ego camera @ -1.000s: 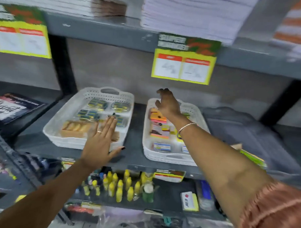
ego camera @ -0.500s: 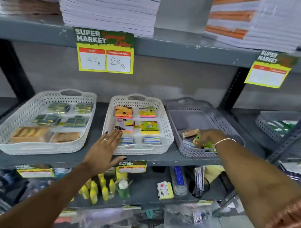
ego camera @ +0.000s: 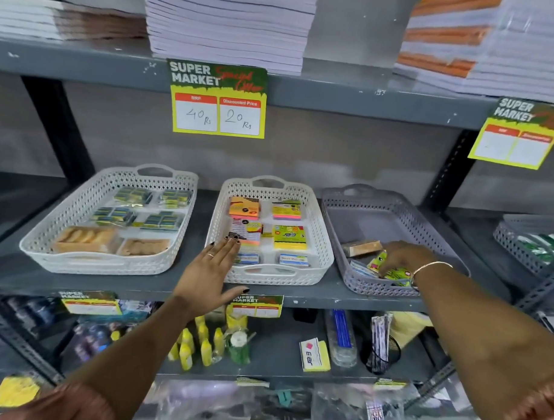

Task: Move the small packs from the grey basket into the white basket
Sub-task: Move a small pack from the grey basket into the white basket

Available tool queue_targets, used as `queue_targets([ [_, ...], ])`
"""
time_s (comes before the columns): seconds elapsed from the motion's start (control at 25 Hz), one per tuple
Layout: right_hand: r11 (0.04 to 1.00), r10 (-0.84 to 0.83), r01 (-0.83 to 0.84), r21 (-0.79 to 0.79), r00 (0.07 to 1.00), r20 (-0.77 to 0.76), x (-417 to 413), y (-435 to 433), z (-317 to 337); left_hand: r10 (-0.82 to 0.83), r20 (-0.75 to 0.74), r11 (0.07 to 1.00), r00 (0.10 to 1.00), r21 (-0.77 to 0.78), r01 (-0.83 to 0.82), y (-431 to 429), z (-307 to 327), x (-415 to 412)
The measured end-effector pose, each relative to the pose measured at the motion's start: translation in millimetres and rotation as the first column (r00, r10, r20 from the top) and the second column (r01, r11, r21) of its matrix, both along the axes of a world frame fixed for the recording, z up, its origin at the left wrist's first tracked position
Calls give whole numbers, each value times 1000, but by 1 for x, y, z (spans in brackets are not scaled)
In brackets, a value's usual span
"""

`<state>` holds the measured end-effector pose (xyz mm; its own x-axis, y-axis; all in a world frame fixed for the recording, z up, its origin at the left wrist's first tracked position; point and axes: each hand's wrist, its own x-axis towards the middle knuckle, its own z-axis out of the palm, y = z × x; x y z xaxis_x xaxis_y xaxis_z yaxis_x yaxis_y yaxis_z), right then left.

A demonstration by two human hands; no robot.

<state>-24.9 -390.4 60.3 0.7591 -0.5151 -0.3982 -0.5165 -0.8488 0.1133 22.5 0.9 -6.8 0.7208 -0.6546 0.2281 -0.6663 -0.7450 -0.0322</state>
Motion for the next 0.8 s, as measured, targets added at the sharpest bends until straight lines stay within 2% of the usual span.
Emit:
queue_targets([
  [0.24, 999, 39, -37, 19, 997, -69, -2, 0, -2, 6, 2, 1000, 1000, 0, -6, 0, -3, 1],
  [0.6, 998, 51, -52, -33, 998, -26, -1, -3, 4, -46, -3, 998, 999, -42, 46, 0, 4, 10],
  [0.68, 996, 62, -59, -60, 997, 46, 15, -4, 19, -18, 9, 997, 1000, -74, 18, -4, 10, 25],
  [0.8, 985, 158, -142, -95, 968, 193, 57, 17, 32, -28, -55, 1000, 998, 0, 28, -11, 12, 42],
])
